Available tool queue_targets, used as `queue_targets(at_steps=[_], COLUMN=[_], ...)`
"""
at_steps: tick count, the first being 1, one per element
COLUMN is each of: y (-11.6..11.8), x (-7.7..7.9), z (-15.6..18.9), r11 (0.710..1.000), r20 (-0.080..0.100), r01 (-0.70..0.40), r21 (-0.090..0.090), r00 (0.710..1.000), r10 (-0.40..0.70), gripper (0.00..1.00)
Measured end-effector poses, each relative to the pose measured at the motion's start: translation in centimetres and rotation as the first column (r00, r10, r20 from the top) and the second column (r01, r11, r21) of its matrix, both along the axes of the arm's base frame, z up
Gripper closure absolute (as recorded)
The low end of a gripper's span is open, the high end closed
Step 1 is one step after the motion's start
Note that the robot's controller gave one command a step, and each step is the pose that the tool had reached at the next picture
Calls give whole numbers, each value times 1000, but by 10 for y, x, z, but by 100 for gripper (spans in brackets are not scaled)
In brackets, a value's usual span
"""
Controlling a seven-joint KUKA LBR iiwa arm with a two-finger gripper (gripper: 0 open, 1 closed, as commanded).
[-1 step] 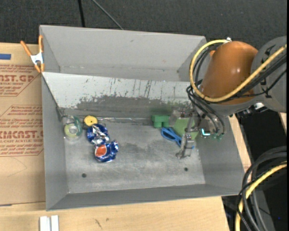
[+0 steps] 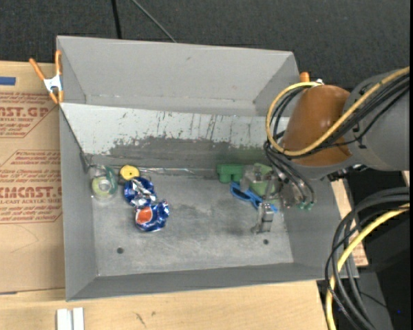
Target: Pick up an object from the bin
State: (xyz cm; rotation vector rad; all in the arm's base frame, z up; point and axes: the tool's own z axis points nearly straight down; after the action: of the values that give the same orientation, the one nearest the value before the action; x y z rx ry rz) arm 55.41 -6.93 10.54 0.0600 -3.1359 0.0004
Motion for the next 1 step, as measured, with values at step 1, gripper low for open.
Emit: queue_targets(at_steps=[1], y=[-24], x=[20], z=[-37], r11=[957], r20=[4], r01=[290], r21=[0], r00=[957], r10=[-290], gripper=[0])
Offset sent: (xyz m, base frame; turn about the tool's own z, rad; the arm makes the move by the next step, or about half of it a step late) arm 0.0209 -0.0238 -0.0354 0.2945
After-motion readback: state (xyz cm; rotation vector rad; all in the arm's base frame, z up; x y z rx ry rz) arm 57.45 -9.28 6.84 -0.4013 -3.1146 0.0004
